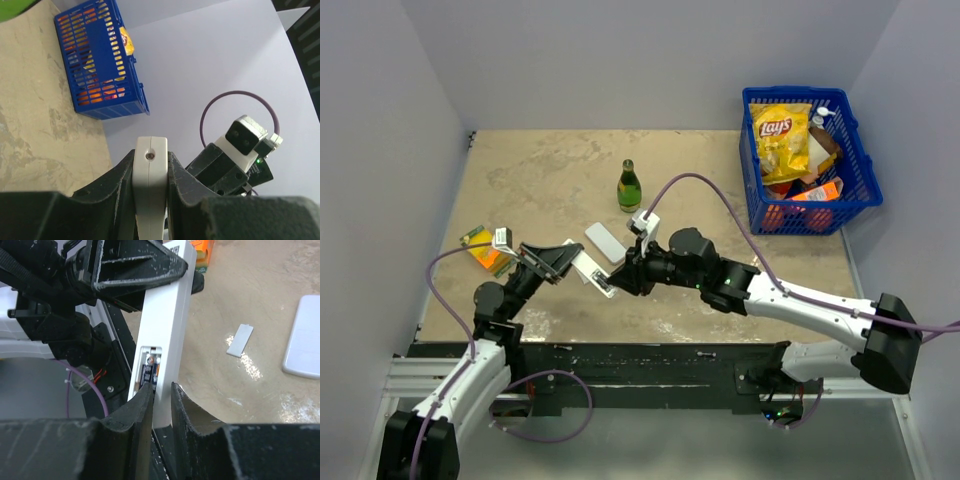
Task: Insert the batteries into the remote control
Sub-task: Load the battery into the remote control.
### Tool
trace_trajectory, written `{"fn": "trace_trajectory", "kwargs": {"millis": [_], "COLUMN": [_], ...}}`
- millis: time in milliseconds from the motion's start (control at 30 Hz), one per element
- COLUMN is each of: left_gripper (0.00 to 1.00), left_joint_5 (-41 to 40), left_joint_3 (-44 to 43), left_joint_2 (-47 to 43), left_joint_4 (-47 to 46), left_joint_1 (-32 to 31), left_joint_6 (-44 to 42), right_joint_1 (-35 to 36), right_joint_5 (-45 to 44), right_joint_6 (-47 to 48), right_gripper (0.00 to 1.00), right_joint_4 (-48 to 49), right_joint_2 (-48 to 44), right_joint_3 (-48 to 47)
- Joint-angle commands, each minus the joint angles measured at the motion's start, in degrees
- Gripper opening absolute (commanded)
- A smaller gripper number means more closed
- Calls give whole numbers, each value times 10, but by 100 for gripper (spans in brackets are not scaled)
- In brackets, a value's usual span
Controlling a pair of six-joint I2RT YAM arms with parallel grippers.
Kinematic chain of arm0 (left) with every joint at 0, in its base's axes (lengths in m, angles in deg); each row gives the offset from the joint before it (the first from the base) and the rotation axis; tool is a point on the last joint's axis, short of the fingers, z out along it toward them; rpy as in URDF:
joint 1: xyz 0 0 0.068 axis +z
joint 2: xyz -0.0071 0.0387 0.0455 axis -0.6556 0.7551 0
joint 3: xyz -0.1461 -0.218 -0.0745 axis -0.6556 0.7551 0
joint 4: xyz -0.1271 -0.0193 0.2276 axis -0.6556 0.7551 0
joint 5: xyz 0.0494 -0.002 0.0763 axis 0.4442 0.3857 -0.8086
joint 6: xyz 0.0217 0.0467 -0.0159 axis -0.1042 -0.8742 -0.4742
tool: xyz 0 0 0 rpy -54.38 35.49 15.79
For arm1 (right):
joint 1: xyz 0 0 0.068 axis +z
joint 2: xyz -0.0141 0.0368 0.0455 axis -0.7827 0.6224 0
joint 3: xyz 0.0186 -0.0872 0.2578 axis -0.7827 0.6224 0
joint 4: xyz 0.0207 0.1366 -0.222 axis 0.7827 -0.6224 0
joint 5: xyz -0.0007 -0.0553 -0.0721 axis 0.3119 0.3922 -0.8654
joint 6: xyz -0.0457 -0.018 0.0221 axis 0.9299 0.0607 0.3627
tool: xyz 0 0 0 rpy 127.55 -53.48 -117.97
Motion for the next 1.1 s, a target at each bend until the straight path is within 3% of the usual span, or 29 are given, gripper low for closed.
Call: {"fn": "trace_trajectory", "kwargs": {"millis": [0,300,567,700,833,1067], "left_gripper": [0,0,0,0,0,0], "left_joint_5": [59,66,72,56,13,-128], "left_joint_3": [-24,-33,-57,-98,-155,-220], "left_joint_2": [6,2,-12,-34,-58,-81], "left_joint_4": [-85,-97,-43,62,250,442], "left_joint_1": [-5,-5,-5,-5,-5,-5], "left_joint_6": [20,4,-48,-151,-278,-399], "right_joint_1": [-5,-7,-7,-7,-7,-10], "right_joint_5": [3,17,1,7,1,-52], "right_joint_6": [1,4,23,30,50,73], "right_gripper": [23,20,23,35,51,62], "right_joint_4": [4,-12,-47,-53,-79,-107], "right_joint_2": [13,28,34,30,27,24], "right_joint_3": [-37,-44,-57,-74,-102,-138]}}
